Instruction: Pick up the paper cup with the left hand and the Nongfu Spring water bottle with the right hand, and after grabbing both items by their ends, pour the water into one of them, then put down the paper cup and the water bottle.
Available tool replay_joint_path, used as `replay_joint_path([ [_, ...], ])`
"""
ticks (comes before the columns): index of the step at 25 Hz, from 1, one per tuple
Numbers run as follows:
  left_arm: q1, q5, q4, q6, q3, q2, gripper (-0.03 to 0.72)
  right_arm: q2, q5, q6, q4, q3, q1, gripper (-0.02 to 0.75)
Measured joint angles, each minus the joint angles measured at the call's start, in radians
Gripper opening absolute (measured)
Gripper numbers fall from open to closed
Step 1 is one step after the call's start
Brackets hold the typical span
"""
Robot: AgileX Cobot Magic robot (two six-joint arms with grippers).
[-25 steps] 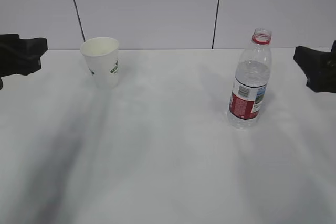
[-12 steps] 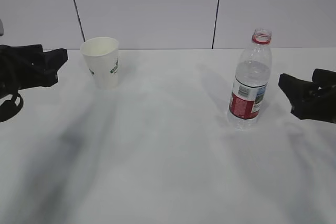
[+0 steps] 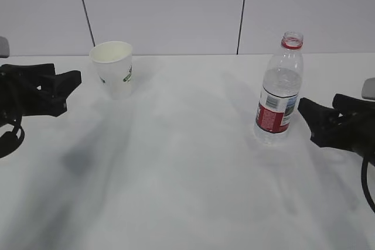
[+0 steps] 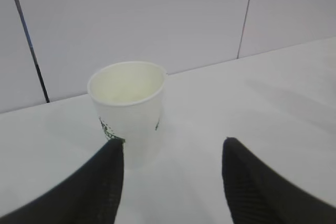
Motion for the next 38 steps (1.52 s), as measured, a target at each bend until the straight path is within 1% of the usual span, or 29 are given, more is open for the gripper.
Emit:
replay_joint_path([
  [8,0.0,-0.086,0.002,0.0,0.078,0.002,0.444,0.056,-0.008,0.0,-0.003,0.0,0.0,0.566],
  [14,0.0,-0.216,0.002,0.0,0.126,0.051,0.443,0.064,-0.01,-0.002,-0.073,0.0,0.0,0.566],
  [16,0.0,-0.239,0.002,0.0,0.143,0.067,0.444,0.064,-0.01,-0.003,-0.08,0.0,0.0,0.566],
  [31,0.0,-0.255,0.038,0.0,0.22,0.074,0.443,0.066,-0.01,-0.006,-0.08,0.0,0.0,0.566],
  [38,0.0,-0.255,0.038,0.0,0.224,0.074,0.444,0.089,-0.012,-0.006,-0.08,-0.008,0.0,0.566],
])
